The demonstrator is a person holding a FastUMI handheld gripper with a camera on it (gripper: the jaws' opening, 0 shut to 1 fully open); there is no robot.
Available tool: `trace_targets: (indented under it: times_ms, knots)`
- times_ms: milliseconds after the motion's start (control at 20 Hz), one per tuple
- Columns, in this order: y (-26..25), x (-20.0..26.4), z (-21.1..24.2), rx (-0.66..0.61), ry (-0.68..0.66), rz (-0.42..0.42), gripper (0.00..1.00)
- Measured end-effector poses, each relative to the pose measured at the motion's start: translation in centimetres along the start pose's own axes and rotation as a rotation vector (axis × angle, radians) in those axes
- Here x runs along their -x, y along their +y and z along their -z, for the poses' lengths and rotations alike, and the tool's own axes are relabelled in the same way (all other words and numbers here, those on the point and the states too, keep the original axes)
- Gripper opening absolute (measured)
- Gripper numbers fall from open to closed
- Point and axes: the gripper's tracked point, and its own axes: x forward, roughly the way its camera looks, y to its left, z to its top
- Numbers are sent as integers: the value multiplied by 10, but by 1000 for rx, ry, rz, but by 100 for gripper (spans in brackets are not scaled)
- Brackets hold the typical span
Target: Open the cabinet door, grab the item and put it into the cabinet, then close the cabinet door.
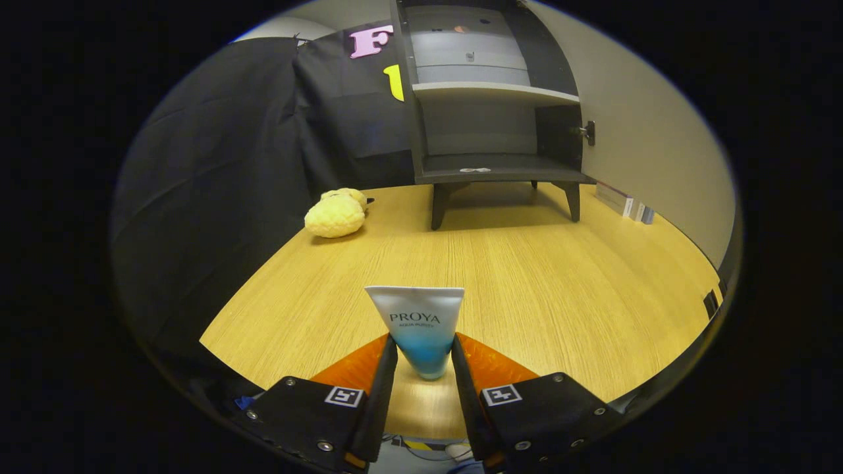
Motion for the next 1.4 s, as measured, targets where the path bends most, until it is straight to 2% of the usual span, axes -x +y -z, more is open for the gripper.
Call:
trace_targets:
  times_ms: [650, 1400]
  knots:
    - [-41, -1, -123, -24, -110, 28, 51]
    - [-82, 15, -319, -18, -369, -15, 50]
